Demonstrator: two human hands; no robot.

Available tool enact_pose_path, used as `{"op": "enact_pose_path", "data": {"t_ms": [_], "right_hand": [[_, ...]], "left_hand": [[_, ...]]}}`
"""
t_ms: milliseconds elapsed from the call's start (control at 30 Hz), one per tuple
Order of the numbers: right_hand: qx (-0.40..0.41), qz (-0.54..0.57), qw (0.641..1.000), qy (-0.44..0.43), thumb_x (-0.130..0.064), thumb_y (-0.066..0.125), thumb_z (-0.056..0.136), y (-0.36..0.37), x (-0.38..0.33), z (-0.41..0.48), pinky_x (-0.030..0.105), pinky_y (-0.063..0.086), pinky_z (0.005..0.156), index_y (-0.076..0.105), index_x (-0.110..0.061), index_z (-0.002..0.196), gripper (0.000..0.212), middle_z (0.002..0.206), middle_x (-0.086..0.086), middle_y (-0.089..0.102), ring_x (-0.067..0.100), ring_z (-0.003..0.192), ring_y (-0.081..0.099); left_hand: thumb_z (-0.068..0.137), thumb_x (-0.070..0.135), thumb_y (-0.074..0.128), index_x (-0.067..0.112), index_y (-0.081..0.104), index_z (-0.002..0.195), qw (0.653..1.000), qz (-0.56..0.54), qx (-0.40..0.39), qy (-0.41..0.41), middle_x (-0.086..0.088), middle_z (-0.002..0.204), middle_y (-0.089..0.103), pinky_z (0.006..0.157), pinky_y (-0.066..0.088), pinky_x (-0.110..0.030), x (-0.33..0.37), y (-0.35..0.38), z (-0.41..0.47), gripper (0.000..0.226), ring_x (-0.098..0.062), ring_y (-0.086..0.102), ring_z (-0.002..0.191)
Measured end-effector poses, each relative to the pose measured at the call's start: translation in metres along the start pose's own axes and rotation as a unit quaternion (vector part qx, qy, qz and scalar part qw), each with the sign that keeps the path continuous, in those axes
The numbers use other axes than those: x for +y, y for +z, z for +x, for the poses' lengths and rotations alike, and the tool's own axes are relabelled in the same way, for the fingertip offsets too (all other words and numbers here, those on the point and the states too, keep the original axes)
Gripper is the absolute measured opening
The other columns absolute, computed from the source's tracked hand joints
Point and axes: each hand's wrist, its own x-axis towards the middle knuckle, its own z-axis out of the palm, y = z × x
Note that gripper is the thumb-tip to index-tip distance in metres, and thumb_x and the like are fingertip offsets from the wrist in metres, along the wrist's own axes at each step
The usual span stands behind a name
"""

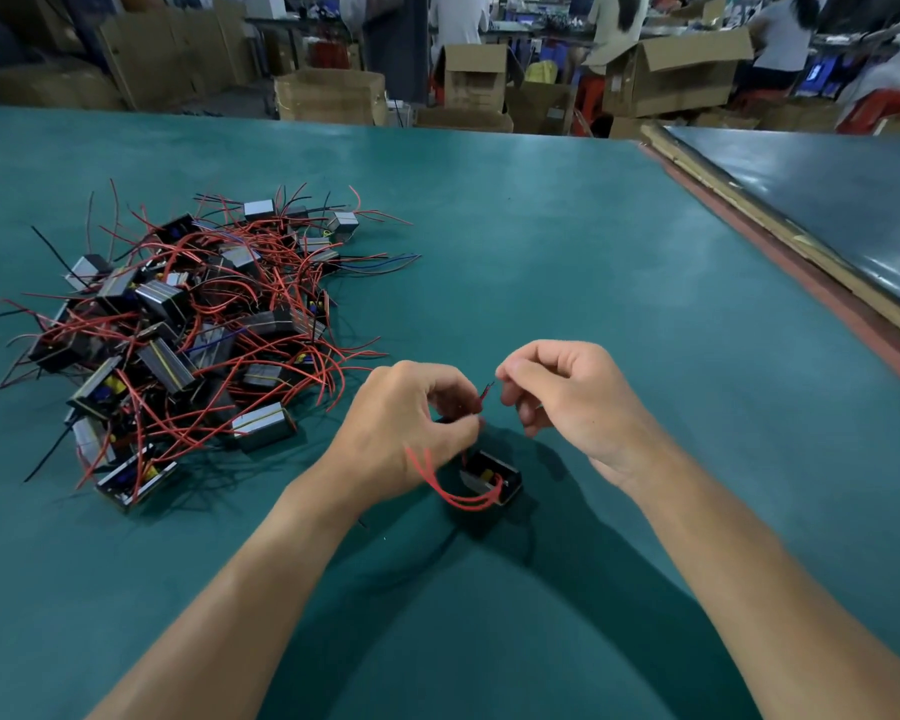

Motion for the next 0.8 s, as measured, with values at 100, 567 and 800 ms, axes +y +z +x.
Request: {"op": "enact_pose_path", "data": {"t_ms": [100,567,800], "right_hand": [[0.014,-0.03,0.999,0.01,-0.018,0.058,0.095,-0.004,0.002,0.002,0.027,0.05,0.053,0.069,-0.013,0.082,0.018,0.065,-0.005,0.068,0.009,0.053,0.057],[-0.061,-0.273,0.953,-0.119,-0.059,0.077,0.064,0.016,0.011,-0.008,0.011,0.048,0.068,0.058,-0.041,0.107,0.051,0.086,-0.022,0.068,-0.006,0.076,0.064],[-0.021,-0.31,0.94,-0.142,-0.03,0.07,0.076,0.009,0.02,0.0,0.009,0.043,0.063,0.062,-0.046,0.089,0.023,0.077,-0.026,0.069,-0.002,0.066,0.062]], "left_hand": [[0.082,0.012,0.073,0.018,0.07,0.072,0.994,-0.087,0.032,-0.048,0.005,0.067,0.071,0.064,0.051,-0.025,0.002,0.0,0.003,0.012,-0.003,0.061,0.058],[0.081,-0.001,0.074,0.009,0.071,0.072,0.916,-0.37,0.069,-0.135,-0.004,0.064,0.069,0.053,0.056,-0.021,0.006,-0.007,0.005,0.014,-0.012,0.065,0.056],[0.078,-0.004,0.075,0.004,0.071,0.081,0.928,-0.355,0.055,-0.098,-0.001,0.068,0.07,0.061,0.054,-0.02,0.007,-0.002,0.004,0.009,-0.007,0.061,0.059]]}}
